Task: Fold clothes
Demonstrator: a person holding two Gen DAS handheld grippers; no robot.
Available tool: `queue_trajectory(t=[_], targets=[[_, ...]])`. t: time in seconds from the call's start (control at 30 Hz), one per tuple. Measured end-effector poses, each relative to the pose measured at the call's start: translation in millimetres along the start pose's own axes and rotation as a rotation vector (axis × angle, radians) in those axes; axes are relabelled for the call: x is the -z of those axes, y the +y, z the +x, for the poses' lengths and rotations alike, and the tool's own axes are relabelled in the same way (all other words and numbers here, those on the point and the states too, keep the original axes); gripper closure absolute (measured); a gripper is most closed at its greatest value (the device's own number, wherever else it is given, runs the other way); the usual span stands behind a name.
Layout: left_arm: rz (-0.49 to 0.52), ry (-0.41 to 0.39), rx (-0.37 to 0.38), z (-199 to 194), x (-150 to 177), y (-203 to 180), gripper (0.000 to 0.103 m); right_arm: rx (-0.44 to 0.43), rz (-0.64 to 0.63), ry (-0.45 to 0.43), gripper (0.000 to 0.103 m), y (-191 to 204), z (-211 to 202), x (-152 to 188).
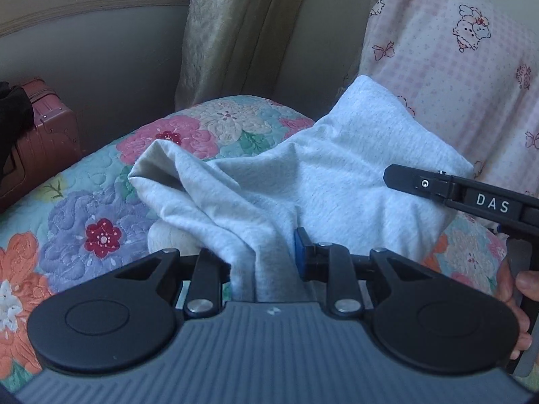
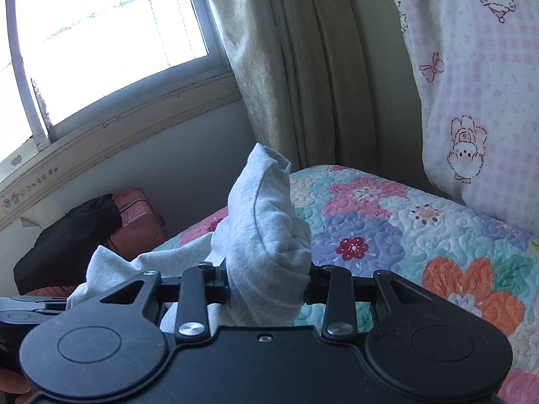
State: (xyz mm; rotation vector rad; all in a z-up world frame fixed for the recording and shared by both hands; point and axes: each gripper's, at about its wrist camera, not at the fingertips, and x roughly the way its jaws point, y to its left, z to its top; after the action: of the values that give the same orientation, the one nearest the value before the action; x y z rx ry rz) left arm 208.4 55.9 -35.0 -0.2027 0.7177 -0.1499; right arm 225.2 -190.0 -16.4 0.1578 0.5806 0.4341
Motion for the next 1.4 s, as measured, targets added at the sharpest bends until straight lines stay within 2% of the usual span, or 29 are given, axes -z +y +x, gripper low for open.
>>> queue_trajectory(t=[0.3,0.43,0.57,0.67,0.73,0.8,0.83,0.9,0.97,1.03,1.1,1.17,1.2,1.23,1.3,1.4], targets=[[0.075,-0.060,-0.071,58,-35,30,0.079,0.028,0.006,-0.048,0.063,-7,89,-20],[0.077,-0.097,-0.077,72,-45,40,0.079,0.041,0.028,-0.083,0.063,-5,107,-27],[0.081,-0.081,-0.103,88,-48,46,0.079,0.043,0.038,-0.088,0.062,-4,128,-31],[0.095,-0.065,-0.104,106,-41,51,0.078,0.109,0.058,-0.056,0.061,-5,146,-26],[0.103,-0.040,-0.127,122,-30,54,0.078,0.193,0.066,0.002,0.059,-8,163,-17],[0.034,-0.001,-0.137,134,-19,60,0.078,0.248,0.087,0.074,0.060,-11,180,-4],[0.005,-0.002,-0.137,135,-15,61,0.078,0.269,0.053,0.081,0.060,-8,184,2],[0.016,-0.010,-0.138,135,-11,59,0.077,0.288,-0.045,0.073,0.059,0,186,10],[0.043,-0.036,-0.137,130,-12,57,0.077,0.287,-0.065,0.084,0.059,0,186,9],[0.036,-0.070,-0.126,122,-13,57,0.078,0.288,-0.081,0.046,0.060,3,180,2],[0.009,-0.069,-0.116,122,-14,56,0.078,0.309,-0.166,0.001,0.060,13,176,-1],[-0.018,-0.009,-0.122,126,-14,57,0.073,0.358,-0.201,0.030,0.047,11,181,-4],[-0.033,0.009,-0.122,124,-14,57,0.070,0.394,-0.206,0.058,0.036,7,185,-5],[-0.045,-0.006,-0.115,117,-13,57,0.069,0.443,-0.202,0.078,0.035,0,186,-3],[-0.062,-0.052,-0.103,101,-13,58,0.071,0.455,-0.134,0.050,0.029,-17,173,-1],[-0.018,-0.155,-0.122,72,-10,48,0.072,0.514,-0.123,0.038,0.030,-28,159,-3]])
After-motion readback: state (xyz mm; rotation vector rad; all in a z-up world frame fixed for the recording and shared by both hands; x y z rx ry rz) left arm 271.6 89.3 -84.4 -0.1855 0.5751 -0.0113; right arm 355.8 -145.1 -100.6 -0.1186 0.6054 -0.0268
